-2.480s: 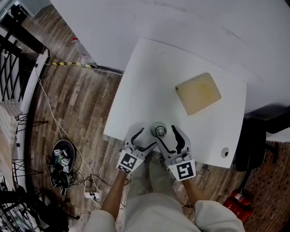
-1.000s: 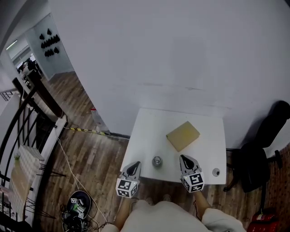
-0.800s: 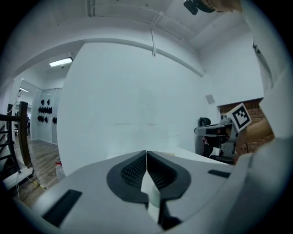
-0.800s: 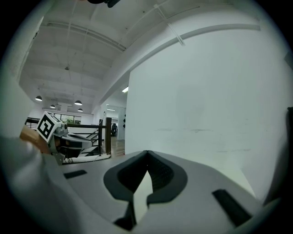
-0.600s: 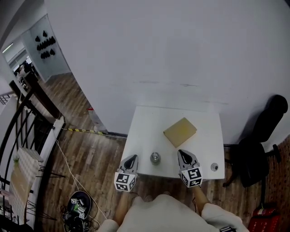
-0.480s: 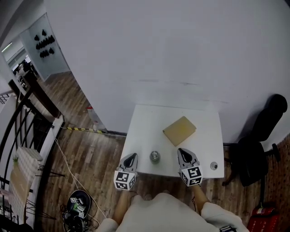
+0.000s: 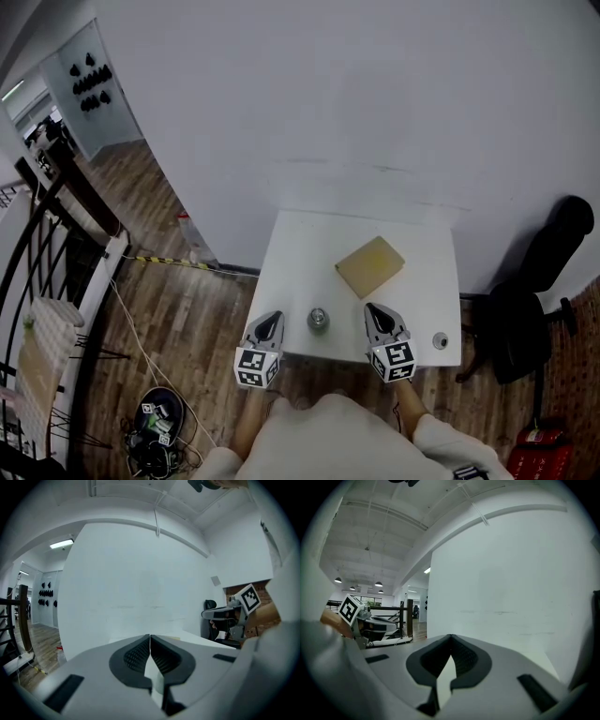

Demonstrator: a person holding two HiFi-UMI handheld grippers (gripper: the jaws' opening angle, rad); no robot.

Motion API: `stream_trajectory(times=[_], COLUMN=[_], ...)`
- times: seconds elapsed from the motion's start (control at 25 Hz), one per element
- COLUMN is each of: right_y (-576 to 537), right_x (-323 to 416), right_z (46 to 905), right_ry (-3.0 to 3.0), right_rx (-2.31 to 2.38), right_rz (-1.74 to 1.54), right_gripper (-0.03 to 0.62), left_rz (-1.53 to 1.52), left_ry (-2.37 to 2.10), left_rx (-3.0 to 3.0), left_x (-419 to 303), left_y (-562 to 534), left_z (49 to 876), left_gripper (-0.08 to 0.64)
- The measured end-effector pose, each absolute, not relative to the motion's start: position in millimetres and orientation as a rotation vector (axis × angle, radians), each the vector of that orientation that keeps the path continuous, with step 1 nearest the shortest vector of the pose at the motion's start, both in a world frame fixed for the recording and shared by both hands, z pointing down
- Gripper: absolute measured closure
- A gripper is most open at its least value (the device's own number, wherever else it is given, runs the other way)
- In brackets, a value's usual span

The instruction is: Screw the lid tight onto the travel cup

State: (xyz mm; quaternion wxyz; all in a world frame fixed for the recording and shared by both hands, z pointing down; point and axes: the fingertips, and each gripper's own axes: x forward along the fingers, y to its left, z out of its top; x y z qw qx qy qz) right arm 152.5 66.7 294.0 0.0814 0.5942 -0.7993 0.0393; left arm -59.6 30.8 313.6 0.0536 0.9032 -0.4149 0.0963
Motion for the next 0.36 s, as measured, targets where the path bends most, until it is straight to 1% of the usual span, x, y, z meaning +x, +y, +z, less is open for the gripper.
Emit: stream_trajectory(times=[0.36], right_y=[71.7], right_x=[149.3], right_z=[295.2], right_ry=[-2.390], right_rx=[1.768], right_rz=[0.116], right_gripper=[0.593], left_rz=[0.292], left_ry=[-1.261], left_rx=[2.747], left_x=[-58.7], left_y=[35.3], left_z=[314.6], left_gripper=[0.551])
